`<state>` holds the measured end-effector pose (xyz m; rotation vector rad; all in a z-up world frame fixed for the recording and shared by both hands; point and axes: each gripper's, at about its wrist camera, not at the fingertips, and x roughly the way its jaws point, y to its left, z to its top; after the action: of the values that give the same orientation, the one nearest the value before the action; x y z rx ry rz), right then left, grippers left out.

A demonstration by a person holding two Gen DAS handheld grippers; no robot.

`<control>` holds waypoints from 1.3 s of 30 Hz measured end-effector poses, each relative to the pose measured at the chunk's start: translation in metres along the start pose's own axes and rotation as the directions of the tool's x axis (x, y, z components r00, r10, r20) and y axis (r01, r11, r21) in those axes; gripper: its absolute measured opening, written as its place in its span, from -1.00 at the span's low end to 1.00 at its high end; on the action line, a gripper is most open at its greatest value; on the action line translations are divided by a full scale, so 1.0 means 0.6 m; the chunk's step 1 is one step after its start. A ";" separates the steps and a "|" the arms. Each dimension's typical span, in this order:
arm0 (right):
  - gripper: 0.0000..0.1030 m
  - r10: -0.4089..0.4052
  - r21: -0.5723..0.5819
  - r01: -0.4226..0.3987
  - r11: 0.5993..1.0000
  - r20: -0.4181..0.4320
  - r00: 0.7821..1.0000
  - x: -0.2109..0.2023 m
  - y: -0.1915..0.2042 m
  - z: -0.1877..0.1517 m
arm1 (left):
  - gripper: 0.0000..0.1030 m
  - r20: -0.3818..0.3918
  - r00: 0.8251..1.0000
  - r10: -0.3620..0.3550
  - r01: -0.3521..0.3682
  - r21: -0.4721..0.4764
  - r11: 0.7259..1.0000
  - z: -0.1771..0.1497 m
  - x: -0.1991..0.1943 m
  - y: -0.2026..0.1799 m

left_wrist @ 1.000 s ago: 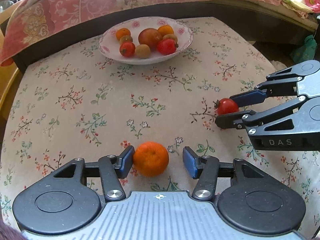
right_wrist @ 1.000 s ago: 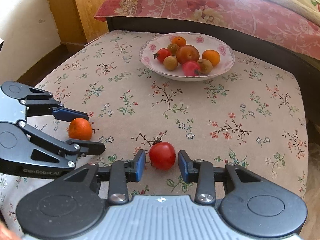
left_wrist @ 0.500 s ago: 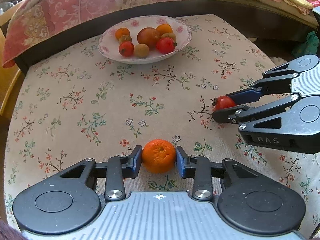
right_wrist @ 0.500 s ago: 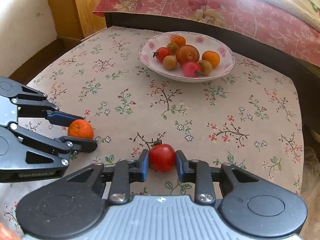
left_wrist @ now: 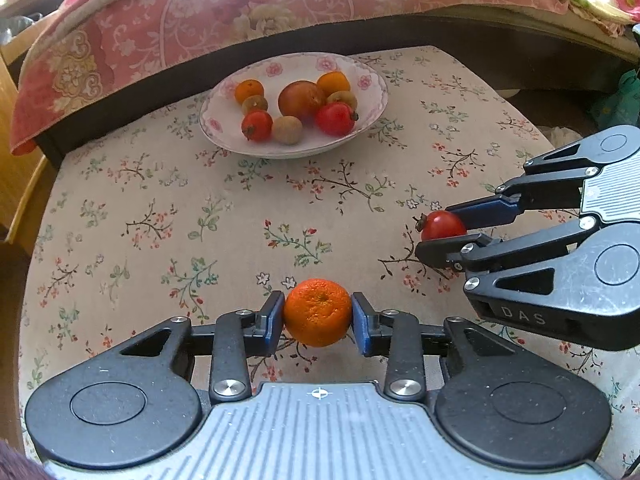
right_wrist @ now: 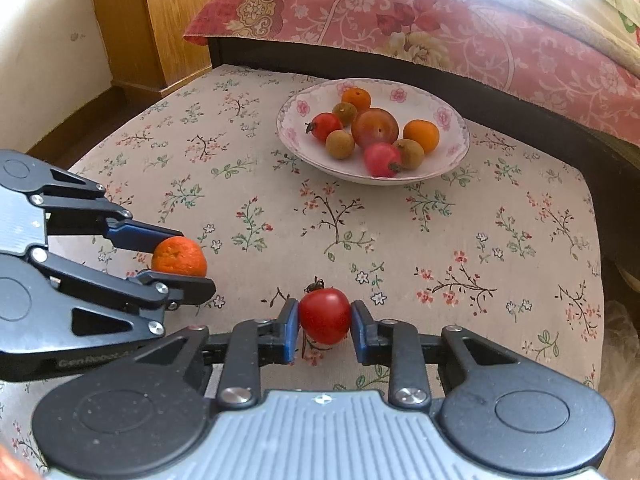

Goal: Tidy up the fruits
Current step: 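Lift and carry tangerine and cherry tomato in both tools toward the plate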

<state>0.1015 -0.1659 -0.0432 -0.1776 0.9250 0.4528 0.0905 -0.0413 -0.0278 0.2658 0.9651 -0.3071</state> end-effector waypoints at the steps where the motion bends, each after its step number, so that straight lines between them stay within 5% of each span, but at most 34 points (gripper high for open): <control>1: -0.39 0.000 -0.001 0.000 1.000 0.001 1.000 0.000 0.001 0.001 | -0.16 0.002 1.000 0.003 -0.003 0.000 1.000 0.001 0.000 0.000; 39: -0.39 -0.042 0.022 0.041 0.999 0.062 0.997 0.005 -0.003 0.038 | -0.16 0.070 0.993 0.098 -0.099 0.019 0.995 0.040 0.000 0.004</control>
<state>0.1206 -0.1591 -0.0318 -0.1630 0.8632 0.4084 0.1096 -0.0479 -0.0143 0.3200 0.8783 -0.2351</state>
